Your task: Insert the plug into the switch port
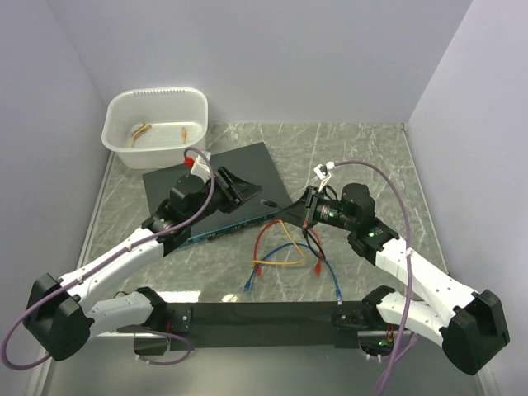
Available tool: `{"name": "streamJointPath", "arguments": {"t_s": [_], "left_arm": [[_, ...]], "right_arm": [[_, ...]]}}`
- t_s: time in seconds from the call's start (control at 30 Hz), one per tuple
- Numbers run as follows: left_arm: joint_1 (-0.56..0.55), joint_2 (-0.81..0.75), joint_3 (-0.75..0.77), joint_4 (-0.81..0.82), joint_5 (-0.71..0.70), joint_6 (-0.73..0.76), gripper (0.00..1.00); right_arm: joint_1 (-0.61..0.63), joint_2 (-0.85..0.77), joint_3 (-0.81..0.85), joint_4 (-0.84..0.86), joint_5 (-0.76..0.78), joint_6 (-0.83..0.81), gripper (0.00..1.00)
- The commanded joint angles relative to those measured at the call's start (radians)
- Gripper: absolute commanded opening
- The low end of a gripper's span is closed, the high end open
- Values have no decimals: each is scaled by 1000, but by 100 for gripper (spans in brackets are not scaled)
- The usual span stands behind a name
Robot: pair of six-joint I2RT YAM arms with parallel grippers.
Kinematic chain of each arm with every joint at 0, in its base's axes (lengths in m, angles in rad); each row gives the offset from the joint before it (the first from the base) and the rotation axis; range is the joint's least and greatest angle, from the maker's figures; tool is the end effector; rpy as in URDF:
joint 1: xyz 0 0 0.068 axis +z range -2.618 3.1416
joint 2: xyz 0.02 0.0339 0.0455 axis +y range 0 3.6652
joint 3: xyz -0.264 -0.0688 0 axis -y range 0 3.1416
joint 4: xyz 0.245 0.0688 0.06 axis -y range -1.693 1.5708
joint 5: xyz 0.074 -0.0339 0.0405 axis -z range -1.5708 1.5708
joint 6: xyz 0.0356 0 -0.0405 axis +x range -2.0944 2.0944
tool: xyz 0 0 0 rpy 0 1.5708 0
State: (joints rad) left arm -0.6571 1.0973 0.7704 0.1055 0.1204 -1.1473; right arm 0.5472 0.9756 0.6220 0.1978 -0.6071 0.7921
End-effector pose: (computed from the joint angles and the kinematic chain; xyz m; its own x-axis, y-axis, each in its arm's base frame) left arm 0.2013 -0.1607 0.3026 -0.7089 -0.5962 -0.3769 0.1288 0.4159 -0.9002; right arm 0.1812 0.1342 0.2875 -0.7398 0.2338 -0.6308 -0.5438 0.3441 0.7654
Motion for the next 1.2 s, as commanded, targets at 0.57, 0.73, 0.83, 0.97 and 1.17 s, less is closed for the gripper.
{"name": "streamJointPath", "arguments": {"t_s": [0.57, 0.73, 0.83, 0.97, 1.17], "left_arm": [[-93, 49, 27, 137, -111, -92, 43], [-95, 42, 29, 138, -119, -88, 31], [-95, 44, 30, 141, -117, -85, 21], [-95, 47, 32, 152, -117, -78, 4], [-95, 55, 62, 123, -117, -5, 0]], "right_arm": [[16, 49, -5, 219, 75, 84, 0], [17, 43, -15, 232, 67, 84, 0], [20, 49, -25, 262, 52, 96, 0], [34, 60, -42, 310, 4, 104, 0], [60, 104, -19, 296, -45, 67, 12]]}}
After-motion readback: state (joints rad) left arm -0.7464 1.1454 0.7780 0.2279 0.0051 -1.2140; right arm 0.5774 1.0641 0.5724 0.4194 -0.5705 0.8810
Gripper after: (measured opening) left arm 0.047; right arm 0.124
